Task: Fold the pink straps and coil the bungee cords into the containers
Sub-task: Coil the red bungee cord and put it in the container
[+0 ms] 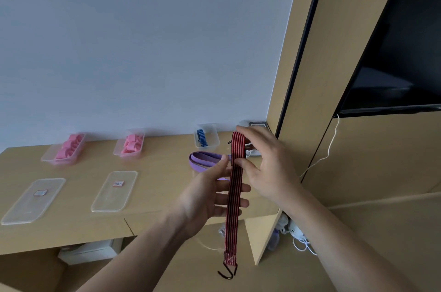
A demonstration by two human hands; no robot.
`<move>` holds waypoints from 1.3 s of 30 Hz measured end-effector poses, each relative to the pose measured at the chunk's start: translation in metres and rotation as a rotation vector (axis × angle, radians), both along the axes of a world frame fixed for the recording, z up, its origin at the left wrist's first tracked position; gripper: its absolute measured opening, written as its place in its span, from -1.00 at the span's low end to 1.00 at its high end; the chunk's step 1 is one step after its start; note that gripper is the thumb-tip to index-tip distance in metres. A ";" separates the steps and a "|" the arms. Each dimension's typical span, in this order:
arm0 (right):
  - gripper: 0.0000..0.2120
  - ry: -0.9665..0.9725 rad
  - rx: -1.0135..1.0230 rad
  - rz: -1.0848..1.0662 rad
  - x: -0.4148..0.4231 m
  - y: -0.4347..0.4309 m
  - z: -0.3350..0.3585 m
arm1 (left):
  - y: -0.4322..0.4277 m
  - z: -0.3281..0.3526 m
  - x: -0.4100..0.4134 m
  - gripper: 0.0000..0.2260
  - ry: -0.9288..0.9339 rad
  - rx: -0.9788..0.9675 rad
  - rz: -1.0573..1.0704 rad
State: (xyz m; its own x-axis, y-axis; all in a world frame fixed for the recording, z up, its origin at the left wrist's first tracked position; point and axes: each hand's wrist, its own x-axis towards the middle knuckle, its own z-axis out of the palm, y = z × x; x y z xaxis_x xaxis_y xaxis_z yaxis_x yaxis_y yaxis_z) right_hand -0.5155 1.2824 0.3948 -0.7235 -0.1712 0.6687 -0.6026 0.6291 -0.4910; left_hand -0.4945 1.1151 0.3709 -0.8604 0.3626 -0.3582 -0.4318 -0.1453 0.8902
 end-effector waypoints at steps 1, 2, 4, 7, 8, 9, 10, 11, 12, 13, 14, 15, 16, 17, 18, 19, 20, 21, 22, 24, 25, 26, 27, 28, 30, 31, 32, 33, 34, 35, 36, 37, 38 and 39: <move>-0.43 0.015 0.008 -0.006 0.000 0.000 0.000 | 0.000 0.000 -0.001 -0.43 -0.005 0.003 0.002; -0.45 0.022 0.014 -0.010 0.001 0.001 -0.001 | 0.001 0.001 -0.002 -0.42 -0.006 0.003 0.007; -0.49 0.055 0.021 -0.007 0.003 0.002 -0.002 | 0.001 0.002 -0.003 -0.42 -0.004 0.005 0.017; -0.64 0.122 0.004 0.038 0.006 0.004 -0.006 | 0.000 0.002 -0.006 -0.44 -0.018 0.014 0.043; -0.68 0.124 -0.007 0.046 0.007 0.004 -0.007 | 0.000 0.001 -0.007 -0.45 -0.023 0.019 0.050; -0.70 0.120 -0.017 0.049 0.008 0.005 -0.008 | -0.001 0.001 -0.008 -0.45 -0.025 0.027 0.057; -0.71 0.117 -0.024 0.049 0.010 0.005 -0.009 | -0.001 0.001 -0.009 -0.46 -0.028 0.035 0.065; -0.71 0.118 -0.028 0.052 0.012 0.004 -0.010 | -0.002 0.001 -0.010 -0.47 -0.029 0.043 0.075; -0.70 0.122 -0.030 0.057 0.013 0.003 -0.011 | -0.003 0.001 -0.011 -0.48 -0.029 0.049 0.085; -0.69 0.126 -0.032 0.065 0.015 0.002 -0.013 | -0.003 0.001 -0.012 -0.50 -0.025 0.052 0.095; -0.68 0.130 -0.032 0.074 0.017 0.002 -0.014 | -0.004 0.001 -0.012 -0.51 -0.021 0.053 0.101; -0.67 0.132 -0.032 0.081 0.018 0.001 -0.016 | -0.004 0.002 -0.013 -0.54 -0.014 0.054 0.105; -0.67 0.130 -0.030 0.084 0.019 0.000 -0.018 | -0.005 0.002 -0.013 -0.56 -0.009 0.056 0.108; -0.67 0.131 -0.022 0.081 0.021 0.000 -0.020 | -0.005 0.003 -0.013 -0.58 -0.007 0.060 0.114; -0.67 0.137 -0.008 0.076 0.022 -0.001 -0.023 | -0.006 0.003 -0.014 -0.59 -0.008 0.065 0.122; -0.67 0.149 0.011 0.073 0.024 -0.001 -0.026 | -0.006 0.003 -0.014 -0.59 -0.010 0.069 0.130; -0.67 0.161 0.030 0.076 0.025 -0.002 -0.029 | -0.006 0.004 -0.014 -0.59 -0.009 0.073 0.132; -0.67 0.174 0.047 0.086 0.026 -0.003 -0.032 | -0.006 0.004 -0.014 -0.58 -0.005 0.074 0.129; -0.68 0.187 0.062 0.100 0.027 -0.003 -0.035 | -0.006 0.004 -0.014 -0.58 0.001 0.074 0.124; -0.71 0.208 0.095 0.123 0.029 -0.005 -0.040 | -0.006 0.005 -0.014 -0.58 0.011 0.070 0.111; -0.73 0.215 0.112 0.128 0.029 -0.006 -0.043 | -0.006 0.005 -0.014 -0.58 0.018 0.072 0.102; -0.75 0.224 0.130 0.127 0.029 -0.007 -0.046 | -0.006 0.006 -0.015 -0.59 0.028 0.074 0.091; -0.76 0.239 0.151 0.119 0.029 -0.007 -0.049 | -0.006 0.006 -0.015 -0.60 0.042 0.075 0.082; -0.77 0.258 0.173 0.109 0.029 -0.007 -0.052 | -0.007 0.006 -0.015 -0.62 0.056 0.081 0.080; -0.77 0.293 0.203 0.087 0.029 -0.007 -0.057 | -0.008 0.006 -0.015 -0.69 0.078 0.100 0.092; -0.78 0.303 0.208 0.077 0.030 -0.007 -0.058 | -0.008 0.005 -0.016 -0.73 0.093 0.102 0.095; -0.78 0.309 0.211 0.068 0.030 -0.006 -0.058 | -0.009 0.004 -0.016 -0.77 0.107 0.102 0.098; -0.78 0.311 0.217 0.063 0.031 -0.006 -0.057 | -0.009 0.004 -0.016 -0.80 0.120 0.103 0.106; -0.77 0.310 0.219 0.065 0.032 -0.006 -0.055 | -0.009 0.003 -0.016 -0.83 0.130 0.099 0.118; -0.77 0.307 0.209 0.073 0.033 -0.006 -0.052 | -0.009 0.002 -0.015 -0.84 0.142 0.092 0.130; -0.76 0.294 0.179 0.087 0.034 -0.006 -0.049 | -0.009 0.001 -0.015 -0.84 0.153 0.086 0.140; -0.76 0.266 0.121 0.098 0.035 -0.006 -0.044 | -0.009 0.001 -0.014 -0.84 0.162 0.086 0.146; -0.72 0.218 0.041 0.099 0.035 -0.006 -0.039 | -0.009 0.001 -0.013 -0.84 0.168 0.093 0.144; -0.67 0.145 -0.043 0.089 0.034 -0.005 -0.033 | -0.009 0.000 -0.012 -0.83 0.177 0.093 0.135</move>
